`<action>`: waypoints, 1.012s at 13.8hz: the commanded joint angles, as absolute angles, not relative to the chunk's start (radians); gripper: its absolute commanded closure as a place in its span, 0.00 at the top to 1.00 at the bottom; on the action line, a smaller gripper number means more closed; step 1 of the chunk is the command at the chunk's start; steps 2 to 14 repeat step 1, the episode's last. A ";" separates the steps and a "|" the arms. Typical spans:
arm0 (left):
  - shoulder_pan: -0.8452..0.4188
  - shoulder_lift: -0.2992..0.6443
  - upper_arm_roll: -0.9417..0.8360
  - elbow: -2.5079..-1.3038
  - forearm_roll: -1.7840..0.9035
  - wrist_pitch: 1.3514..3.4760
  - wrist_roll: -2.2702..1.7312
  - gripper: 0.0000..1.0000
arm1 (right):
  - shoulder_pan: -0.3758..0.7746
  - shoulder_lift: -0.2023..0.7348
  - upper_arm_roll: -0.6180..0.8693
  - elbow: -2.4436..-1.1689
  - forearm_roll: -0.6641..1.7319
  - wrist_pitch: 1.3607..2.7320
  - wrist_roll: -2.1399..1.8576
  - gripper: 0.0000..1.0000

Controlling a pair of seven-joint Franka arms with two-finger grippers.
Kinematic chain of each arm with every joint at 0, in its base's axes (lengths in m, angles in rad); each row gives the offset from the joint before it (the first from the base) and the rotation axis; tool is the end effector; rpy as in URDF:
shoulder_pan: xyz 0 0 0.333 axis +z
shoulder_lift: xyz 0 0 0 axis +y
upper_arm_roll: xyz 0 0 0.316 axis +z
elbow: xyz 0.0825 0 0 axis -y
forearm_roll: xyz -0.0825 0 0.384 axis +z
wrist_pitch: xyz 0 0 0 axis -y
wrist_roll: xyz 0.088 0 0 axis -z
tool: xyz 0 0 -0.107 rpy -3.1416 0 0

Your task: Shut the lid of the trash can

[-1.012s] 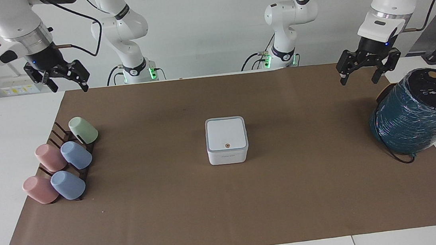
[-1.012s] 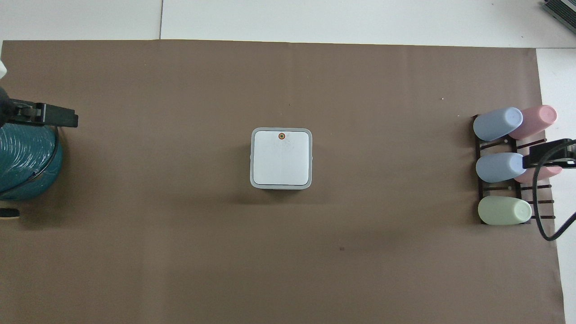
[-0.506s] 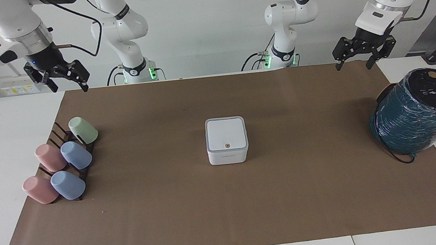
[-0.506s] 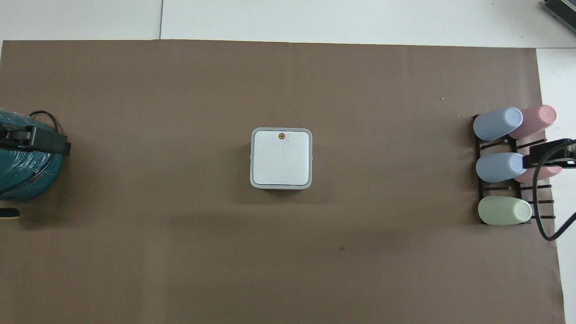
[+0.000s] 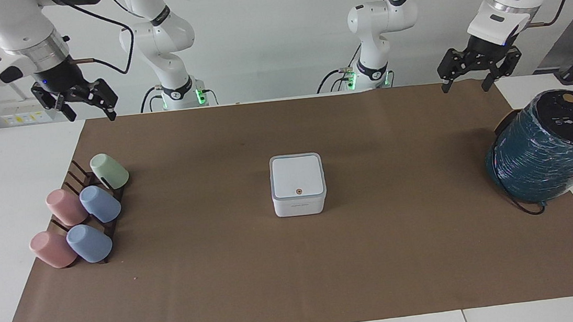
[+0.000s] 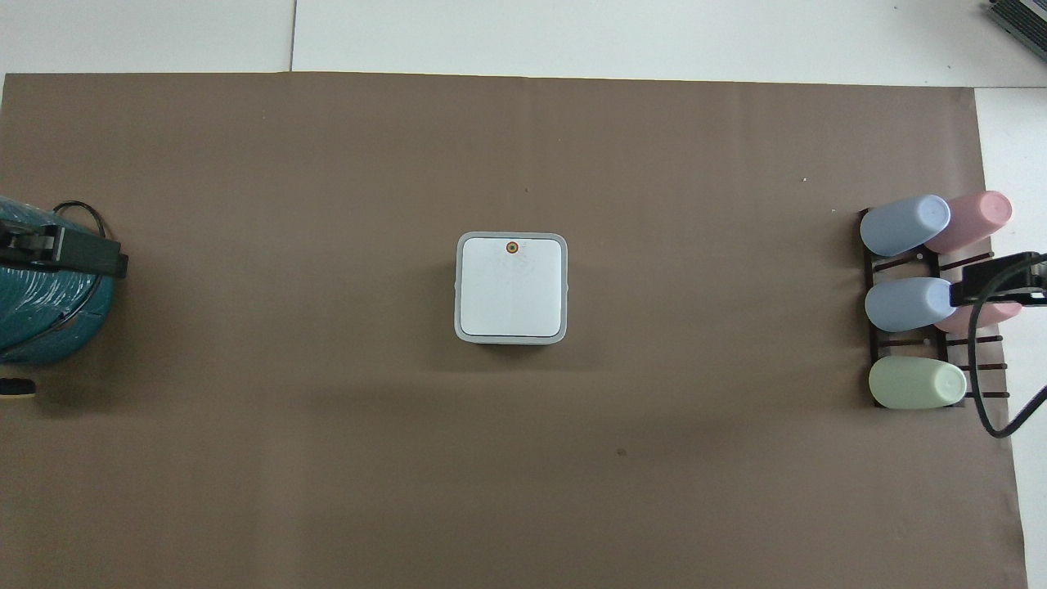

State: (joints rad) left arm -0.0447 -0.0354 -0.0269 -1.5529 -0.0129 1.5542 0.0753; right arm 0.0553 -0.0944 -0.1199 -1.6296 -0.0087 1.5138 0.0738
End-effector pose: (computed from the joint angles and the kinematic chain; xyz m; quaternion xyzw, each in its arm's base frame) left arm 0.5407 -0.0405 0.6509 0.9971 -0.0736 0.0184 0.0059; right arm 0.5177 -0.0377 0.6422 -0.9976 0.0690 0.0110 0.0012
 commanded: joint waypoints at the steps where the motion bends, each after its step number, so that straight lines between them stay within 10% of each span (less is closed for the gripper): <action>1: -0.034 -0.051 -0.032 -1.572 -0.014 1.575 0.086 1.00 | 0.058 -0.109 -0.124 -1.646 -0.012 1.523 0.058 1.00; 14: -0.034 -0.051 -0.032 -1.572 -0.014 1.575 0.086 1.00 | 0.058 -0.109 -0.124 -1.646 -0.012 1.523 0.058 1.00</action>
